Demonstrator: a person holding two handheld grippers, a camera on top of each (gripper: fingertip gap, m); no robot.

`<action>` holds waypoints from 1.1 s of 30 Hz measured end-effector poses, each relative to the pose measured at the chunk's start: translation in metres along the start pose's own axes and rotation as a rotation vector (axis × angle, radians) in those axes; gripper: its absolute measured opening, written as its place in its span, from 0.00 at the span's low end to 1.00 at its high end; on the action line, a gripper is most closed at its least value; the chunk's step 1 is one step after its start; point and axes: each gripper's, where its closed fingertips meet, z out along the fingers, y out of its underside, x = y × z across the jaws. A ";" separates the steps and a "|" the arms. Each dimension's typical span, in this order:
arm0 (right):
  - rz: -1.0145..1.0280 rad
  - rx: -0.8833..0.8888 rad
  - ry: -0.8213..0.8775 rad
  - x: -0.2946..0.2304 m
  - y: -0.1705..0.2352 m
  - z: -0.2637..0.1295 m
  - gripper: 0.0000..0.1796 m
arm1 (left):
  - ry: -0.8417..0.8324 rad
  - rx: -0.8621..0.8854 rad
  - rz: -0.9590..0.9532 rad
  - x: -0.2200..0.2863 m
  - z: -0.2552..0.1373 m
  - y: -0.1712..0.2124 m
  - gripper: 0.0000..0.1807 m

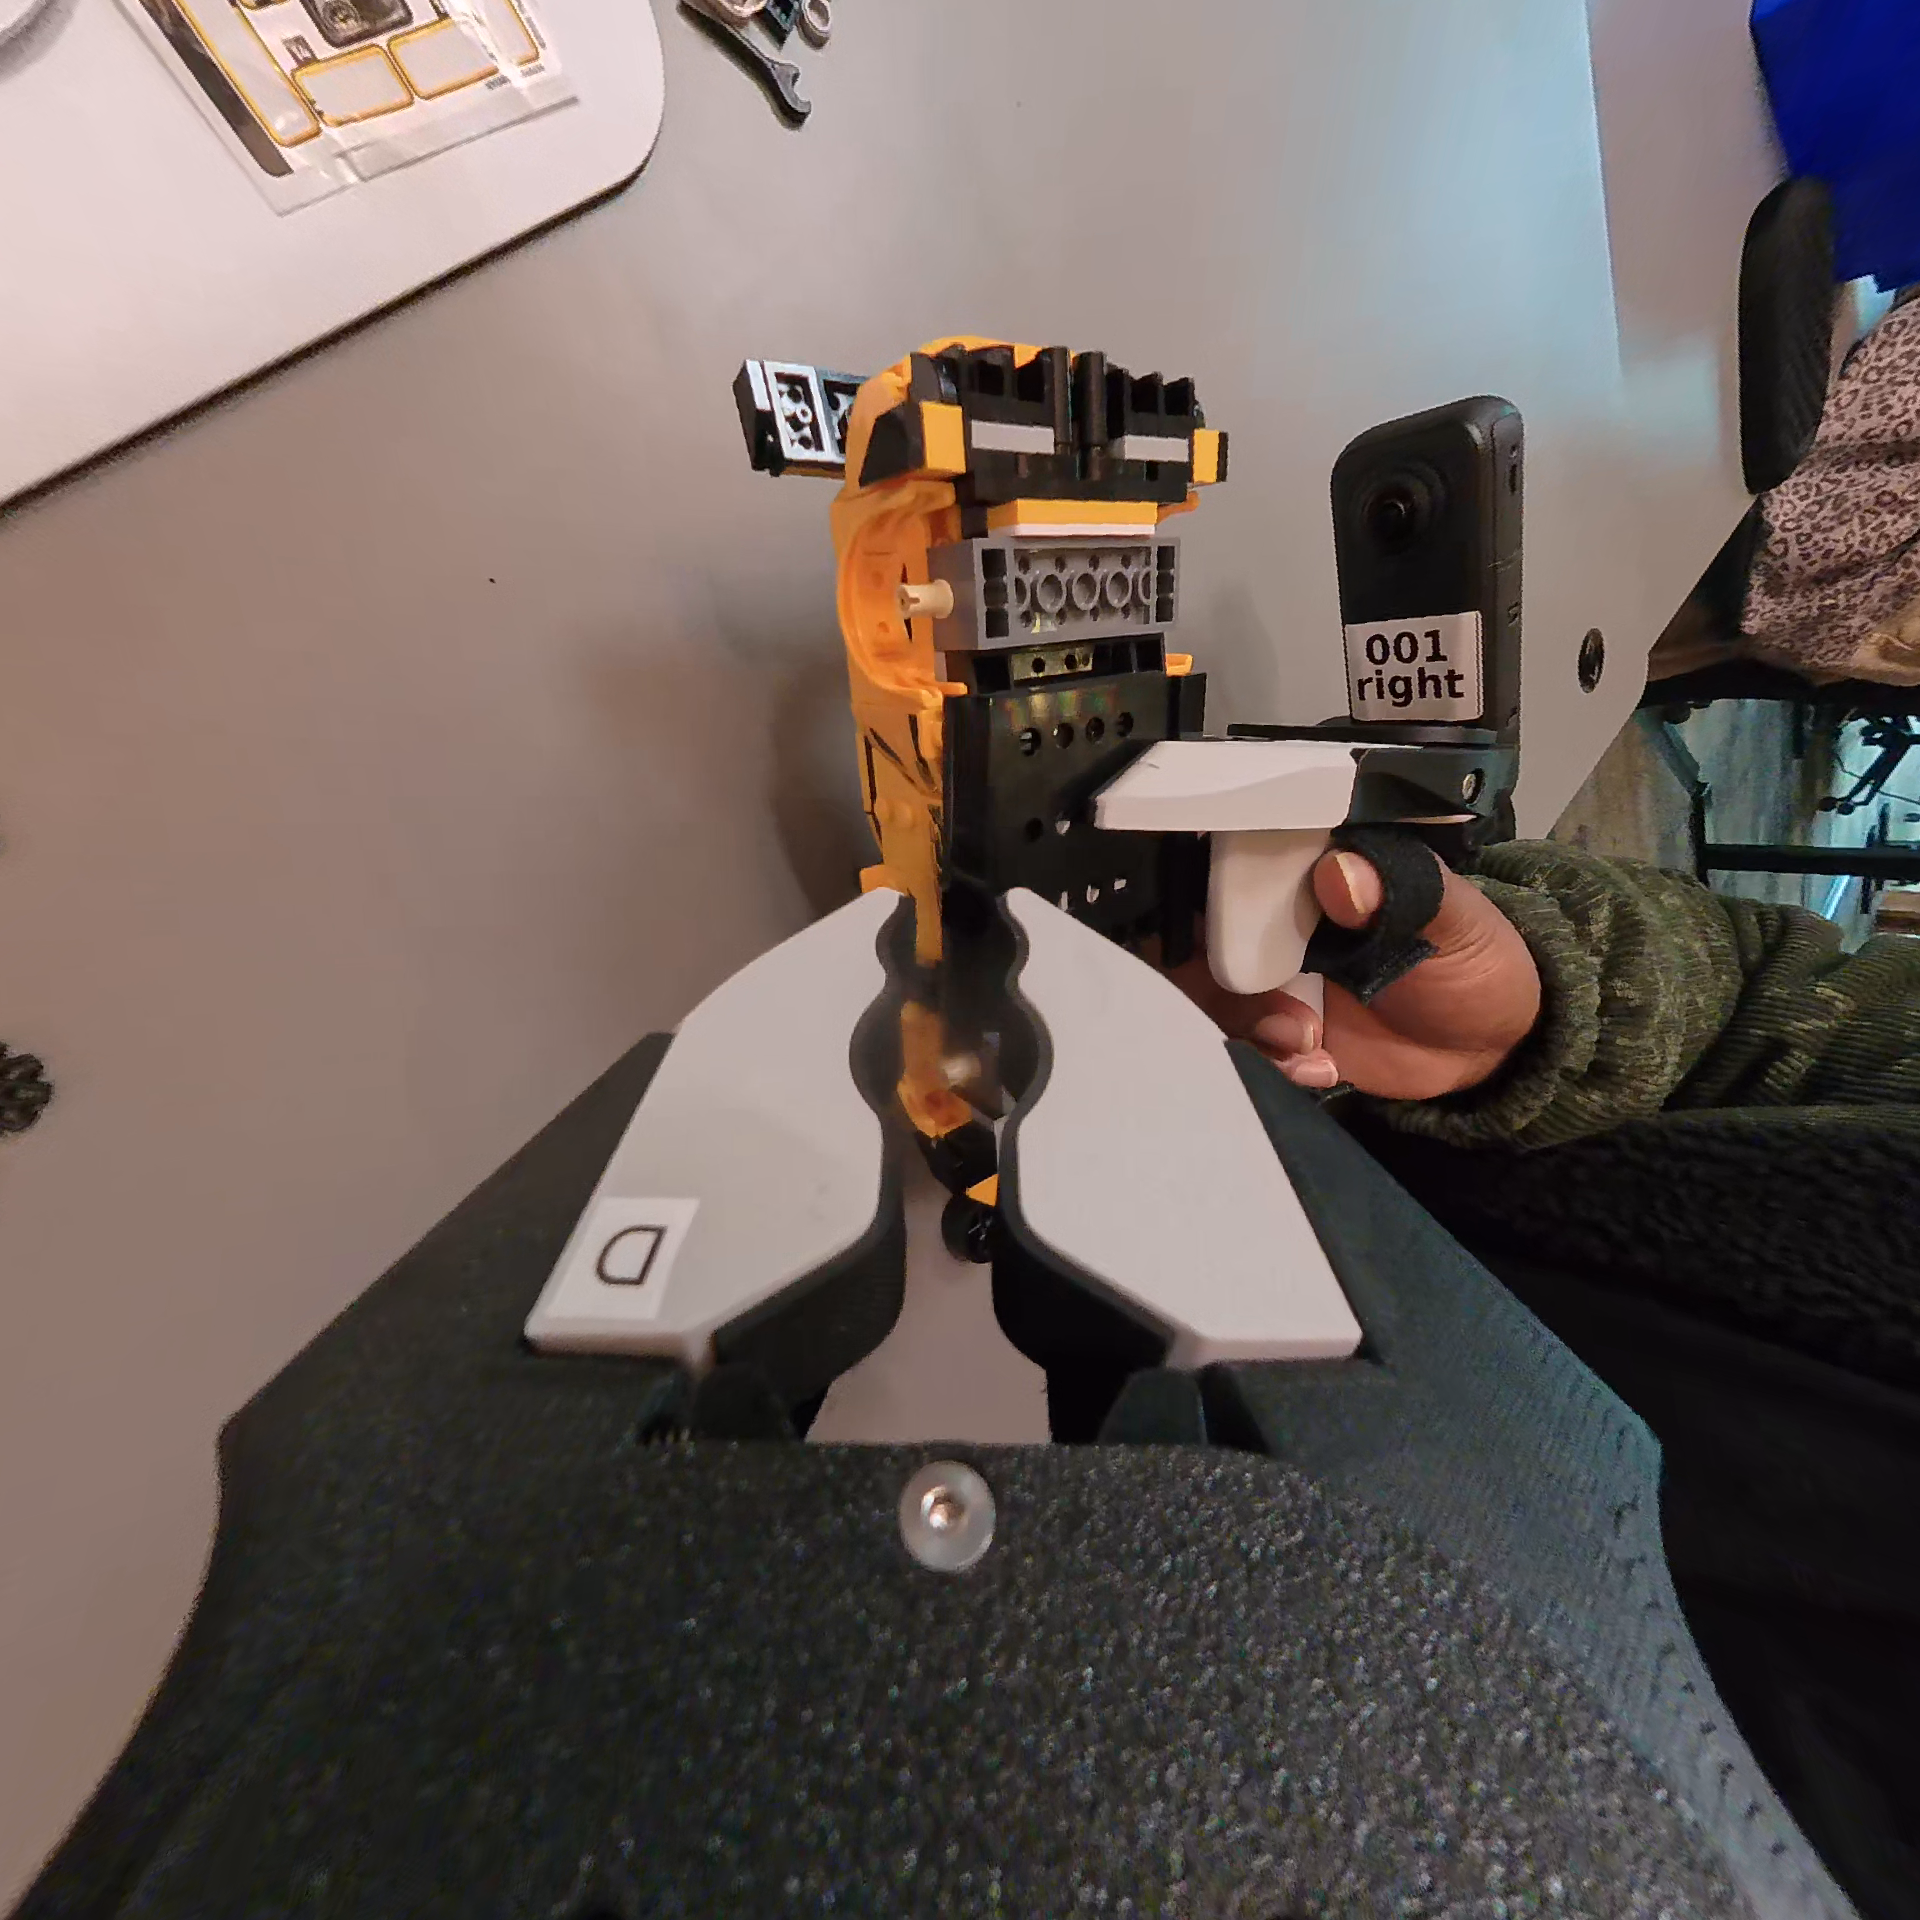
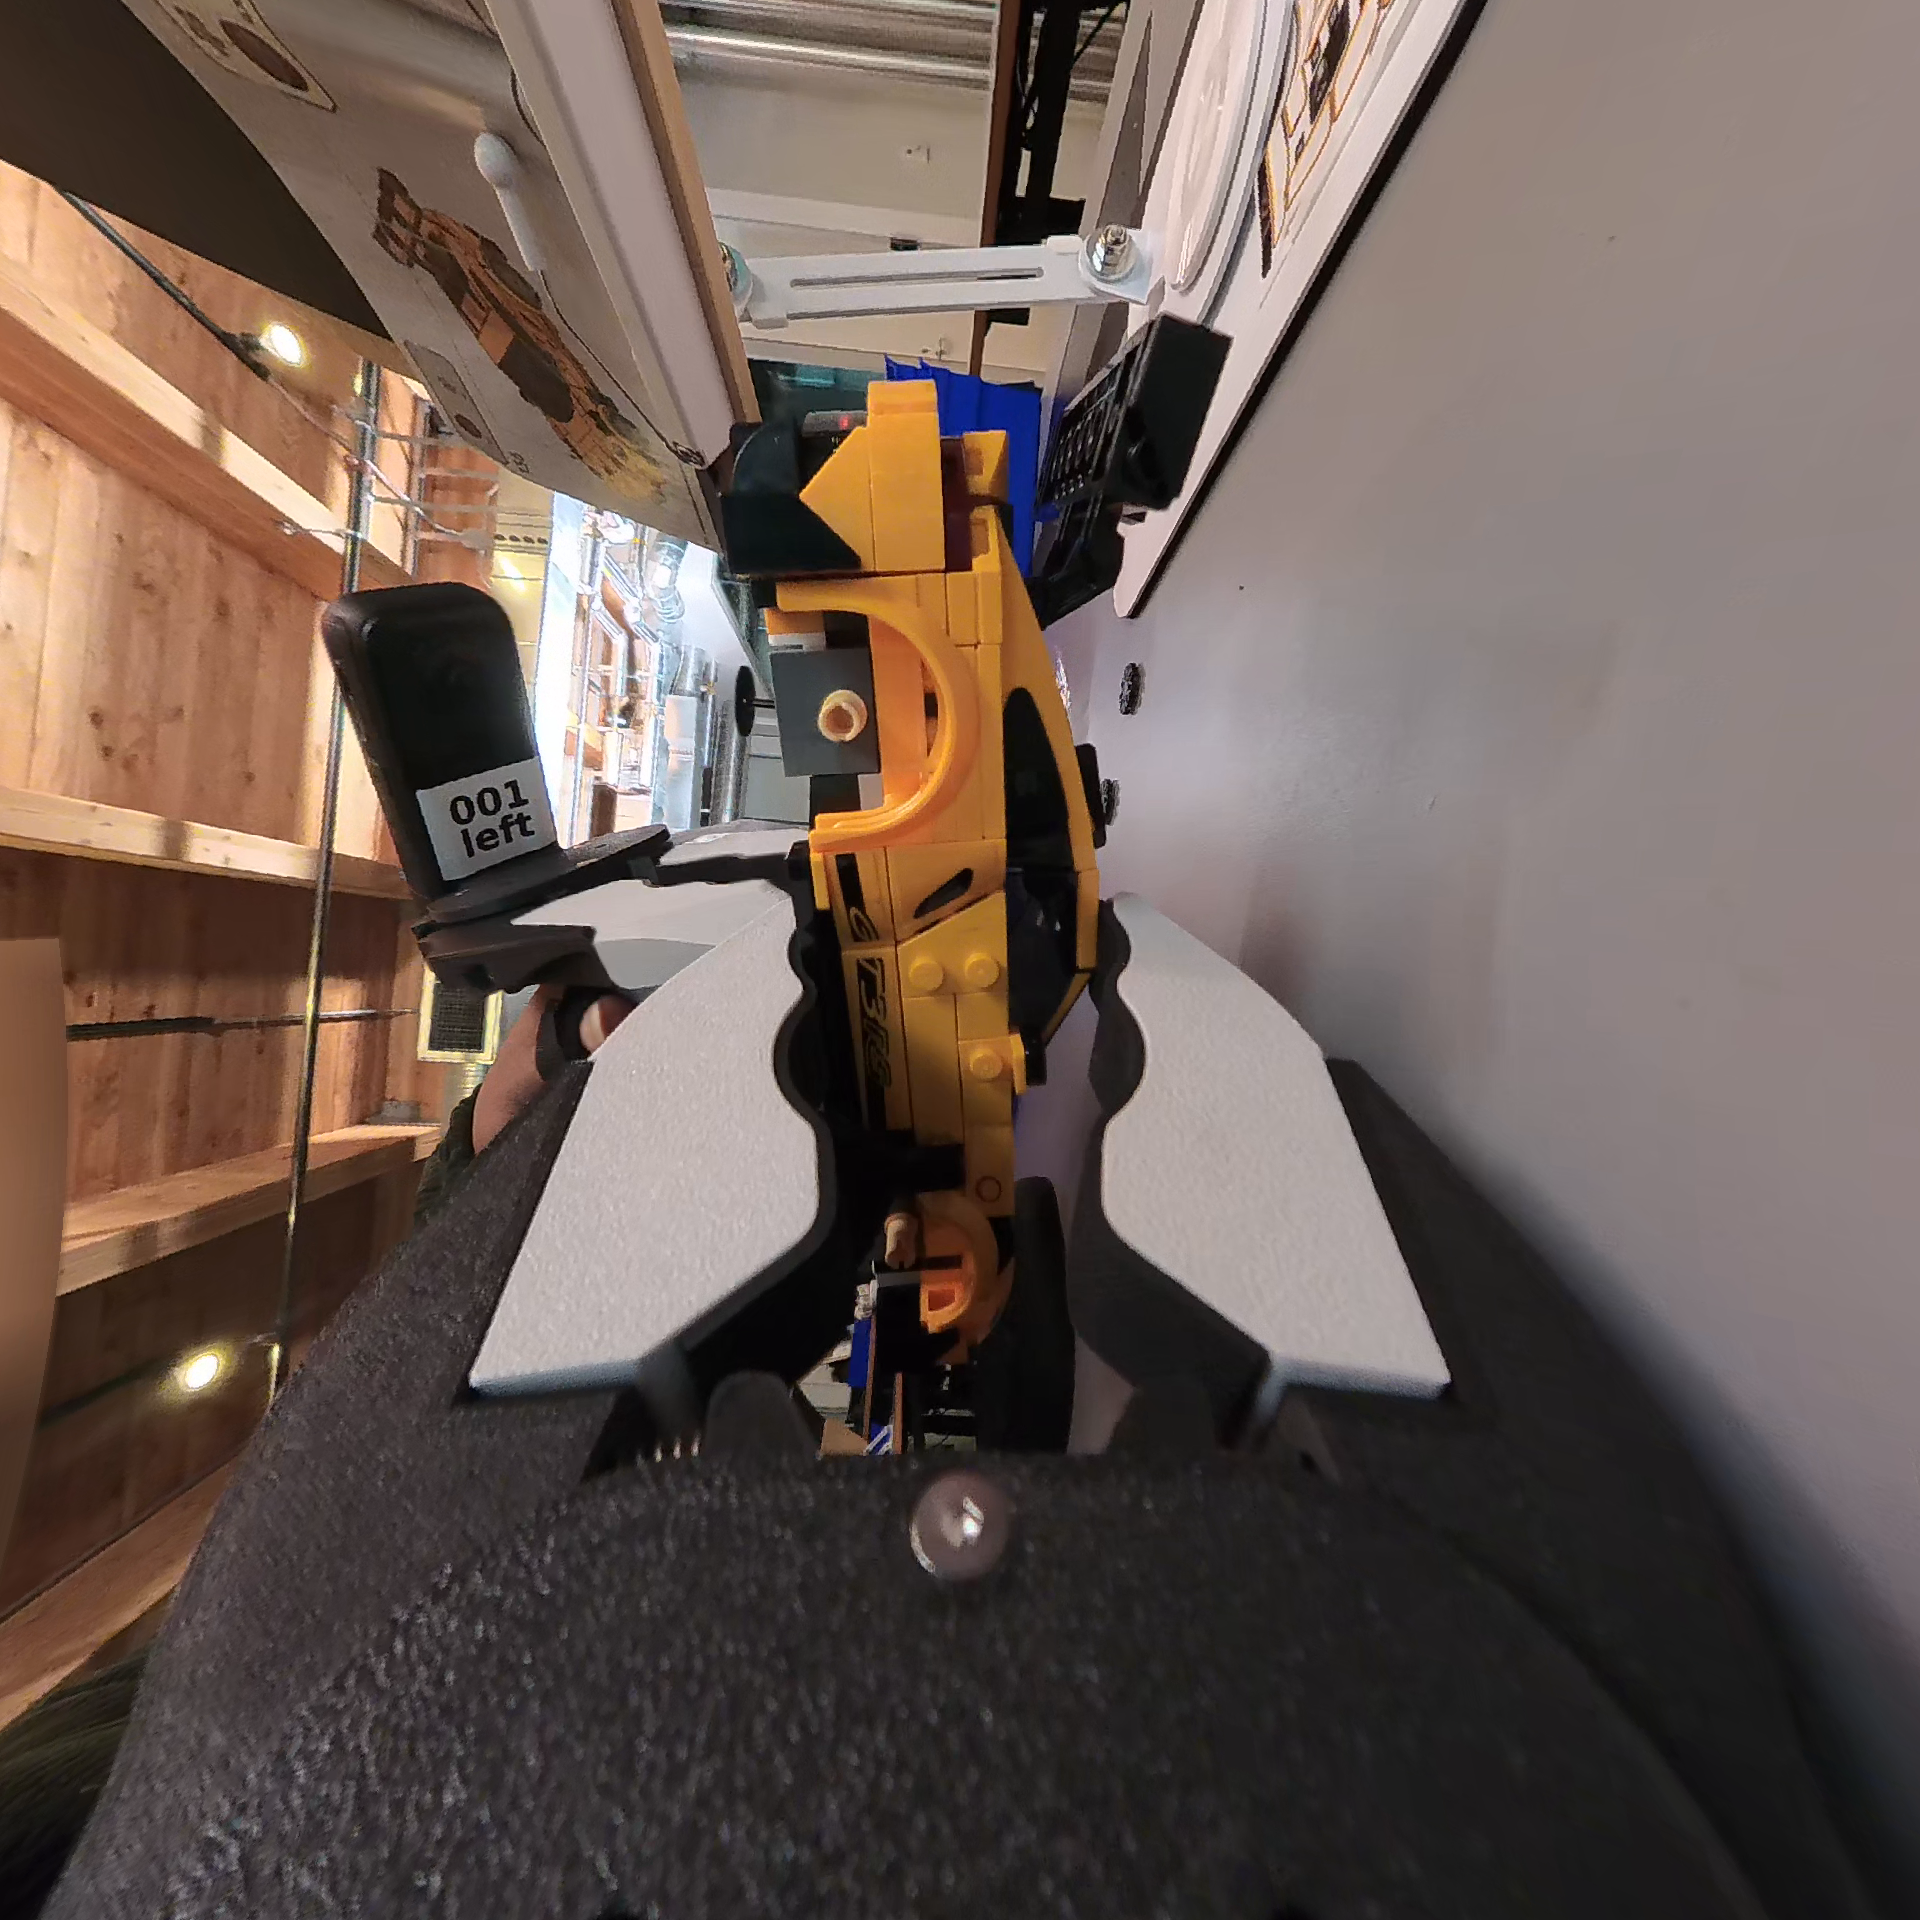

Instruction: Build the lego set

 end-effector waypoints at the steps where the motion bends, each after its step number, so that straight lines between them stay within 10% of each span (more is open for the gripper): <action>1: 0.000 -0.001 0.000 0.000 0.000 0.000 0.27 | 0.002 0.002 0.000 0.001 0.000 0.000 0.08; 33: -0.064 -0.051 -0.086 -0.014 0.007 0.002 0.27 | 0.281 0.096 -0.086 0.007 -0.004 -0.018 0.09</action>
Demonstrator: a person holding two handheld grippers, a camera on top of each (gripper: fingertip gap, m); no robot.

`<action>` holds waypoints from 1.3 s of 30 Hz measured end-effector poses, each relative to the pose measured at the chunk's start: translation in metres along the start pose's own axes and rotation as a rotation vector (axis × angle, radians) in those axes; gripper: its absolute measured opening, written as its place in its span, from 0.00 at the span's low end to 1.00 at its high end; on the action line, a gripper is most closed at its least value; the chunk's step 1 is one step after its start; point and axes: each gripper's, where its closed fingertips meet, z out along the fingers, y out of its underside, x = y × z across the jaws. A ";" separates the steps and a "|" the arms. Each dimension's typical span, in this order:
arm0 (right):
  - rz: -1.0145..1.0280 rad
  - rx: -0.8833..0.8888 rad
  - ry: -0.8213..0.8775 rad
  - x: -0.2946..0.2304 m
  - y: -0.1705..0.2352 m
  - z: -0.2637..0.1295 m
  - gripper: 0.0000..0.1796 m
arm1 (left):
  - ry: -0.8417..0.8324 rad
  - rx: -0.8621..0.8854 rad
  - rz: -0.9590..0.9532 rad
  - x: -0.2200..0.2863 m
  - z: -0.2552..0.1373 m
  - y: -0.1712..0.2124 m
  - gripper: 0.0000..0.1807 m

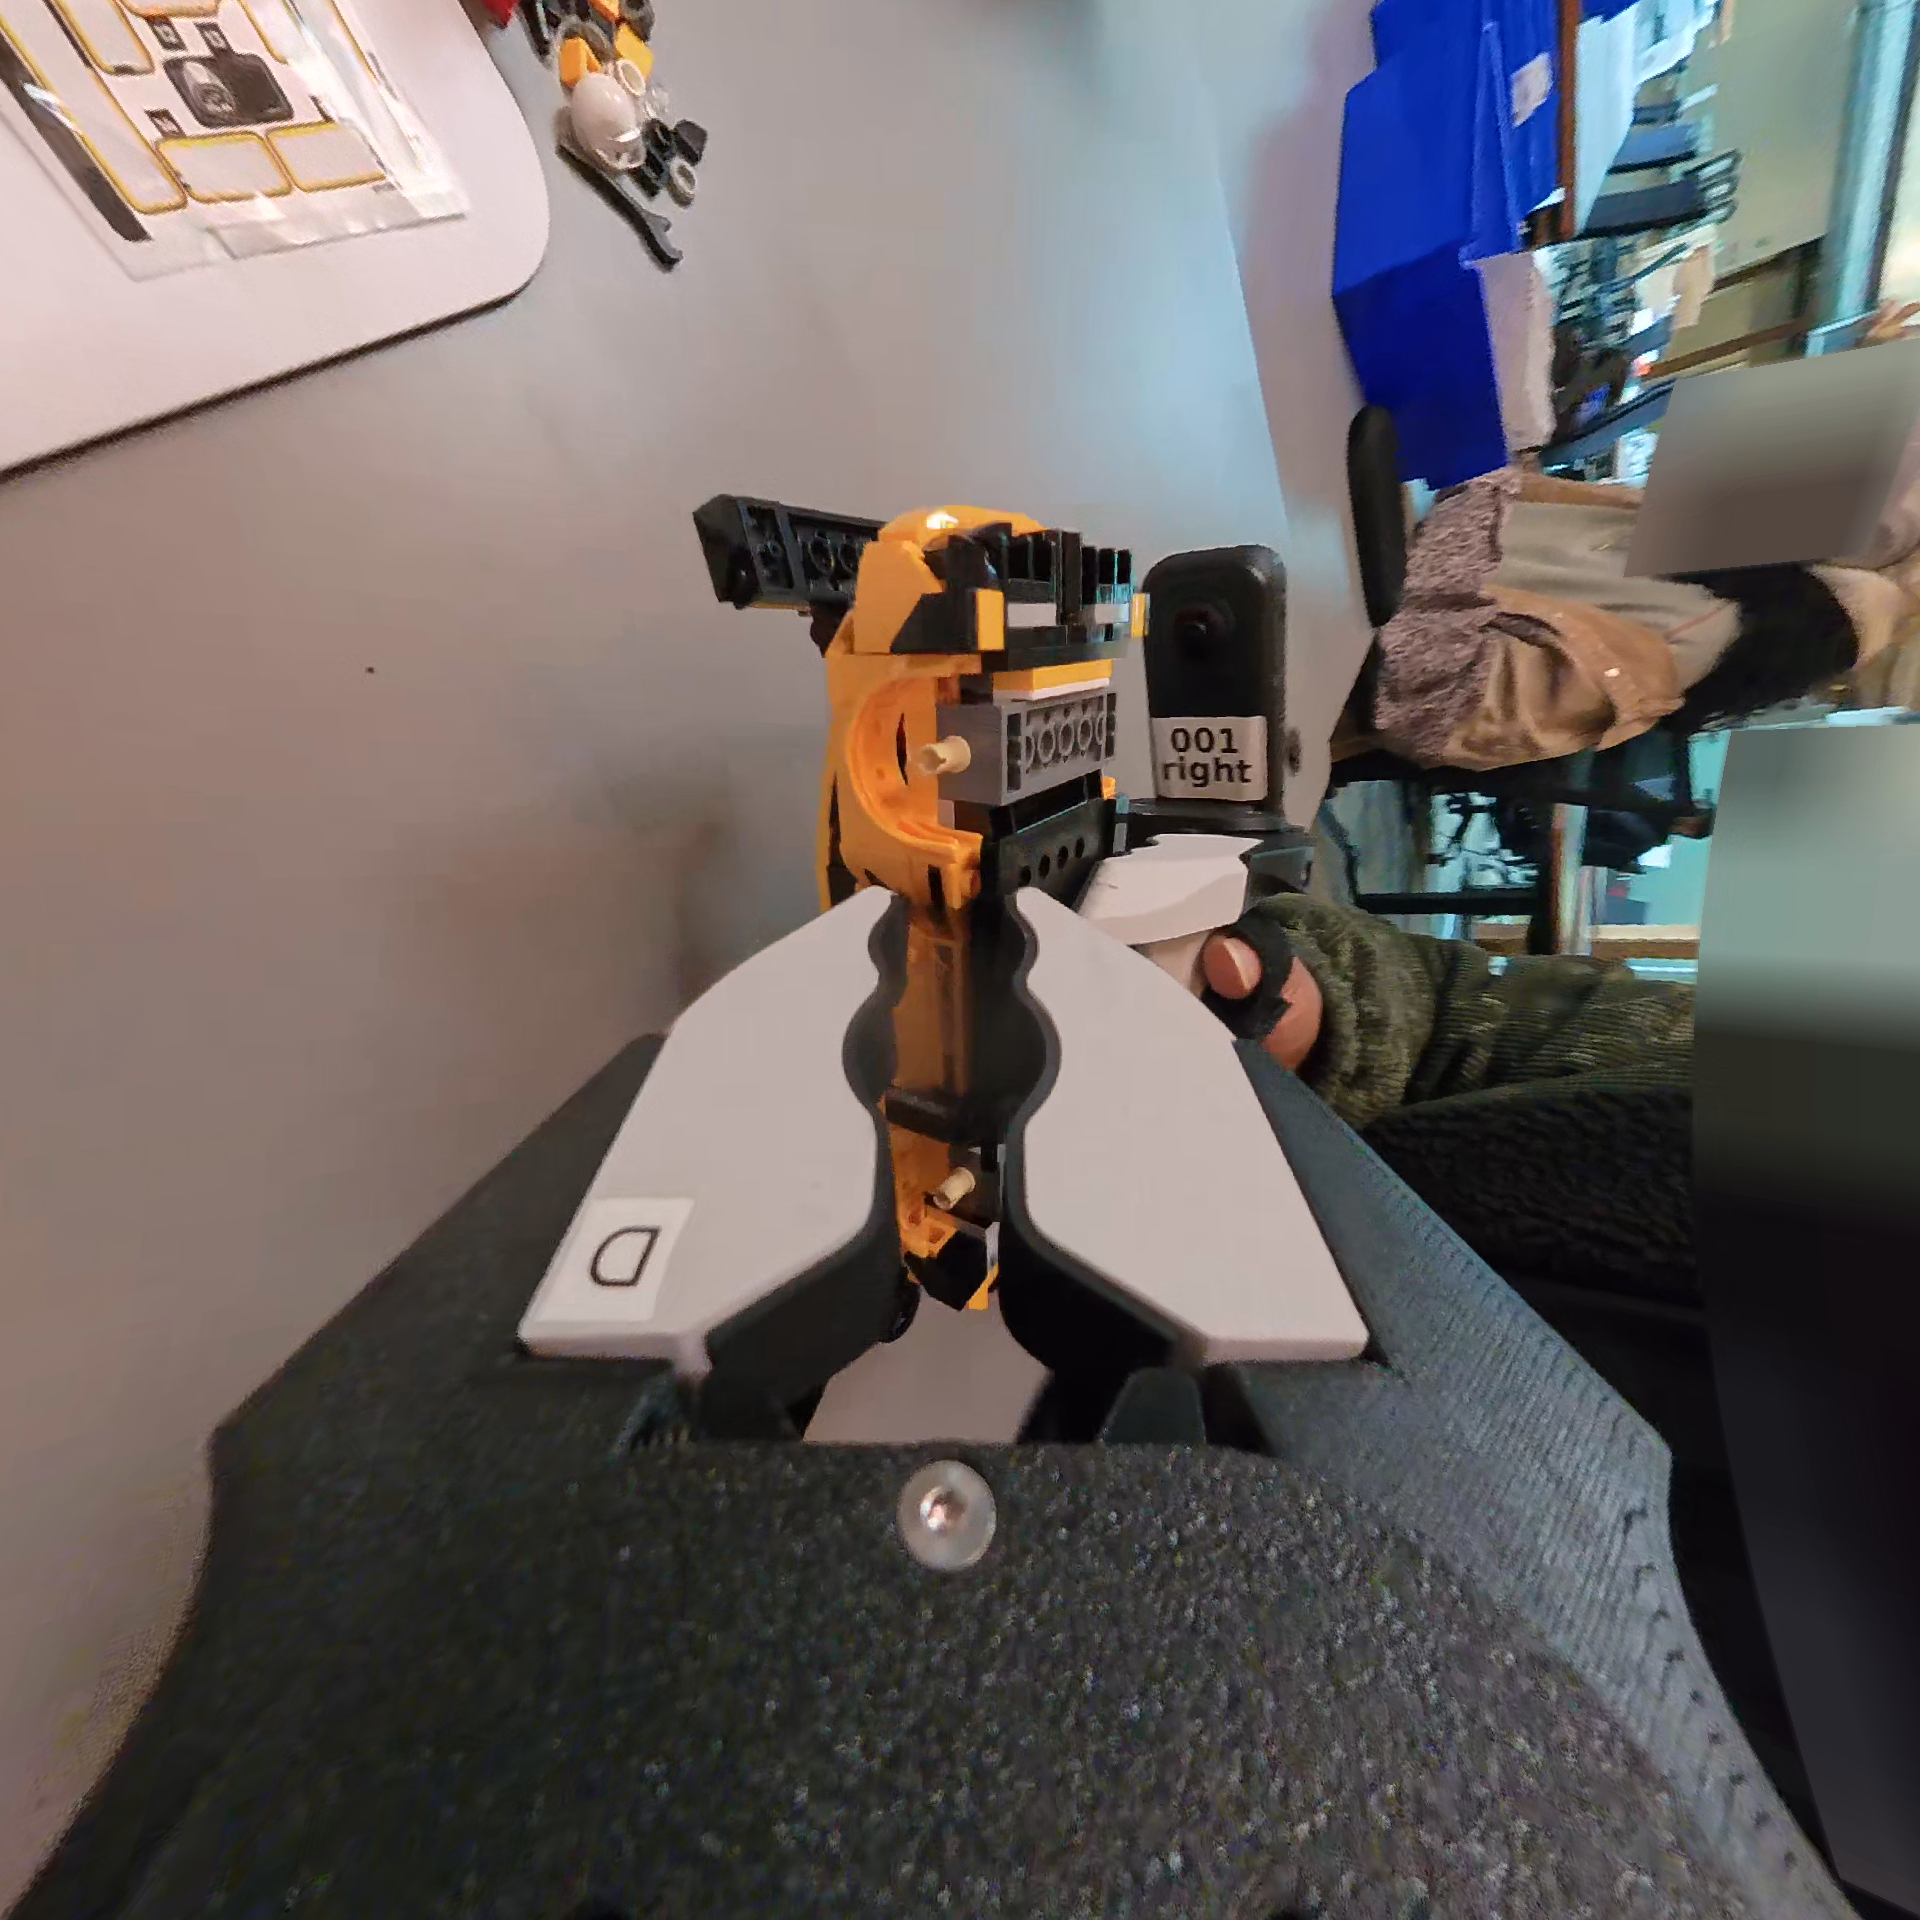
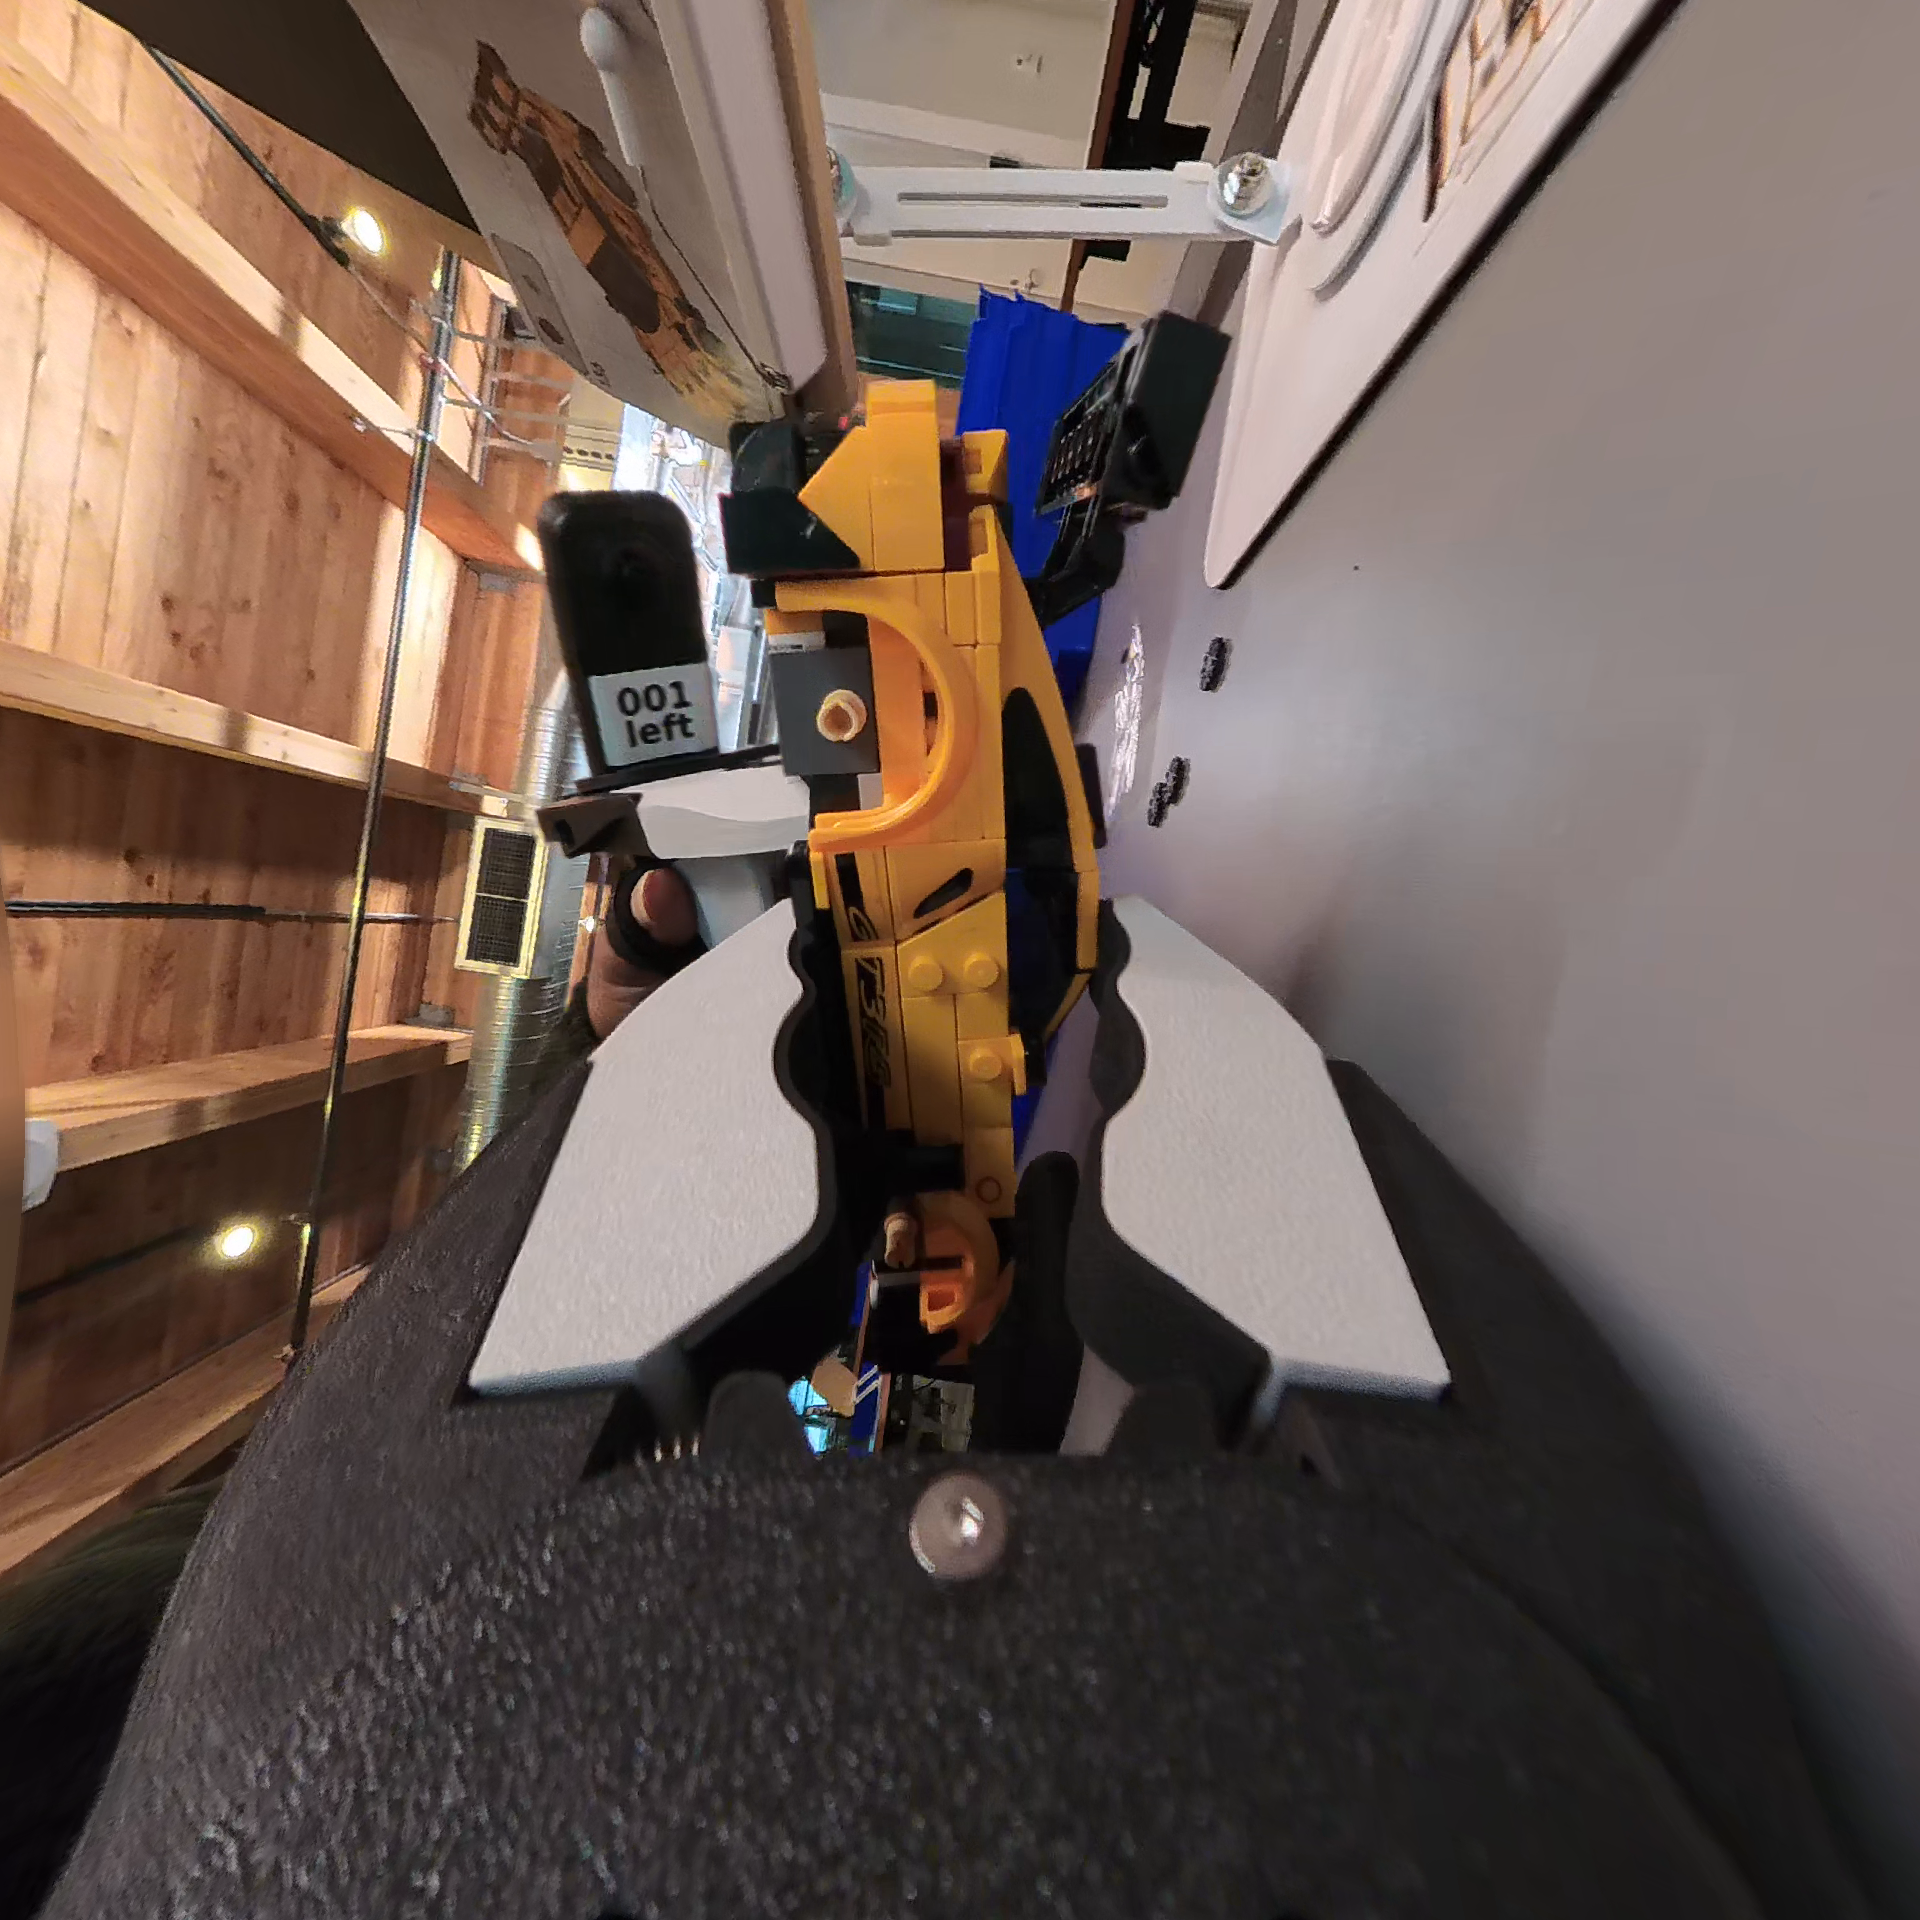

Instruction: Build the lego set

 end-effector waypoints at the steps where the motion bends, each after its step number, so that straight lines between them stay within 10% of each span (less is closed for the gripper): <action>1: -0.012 0.000 -0.015 -0.003 0.000 0.000 0.27 | 0.034 0.005 -0.013 0.003 -0.001 -0.001 0.09; 39: -0.594 -0.133 -0.282 -0.066 0.036 0.001 0.27 | 0.274 0.117 0.356 0.057 -0.049 0.028 0.16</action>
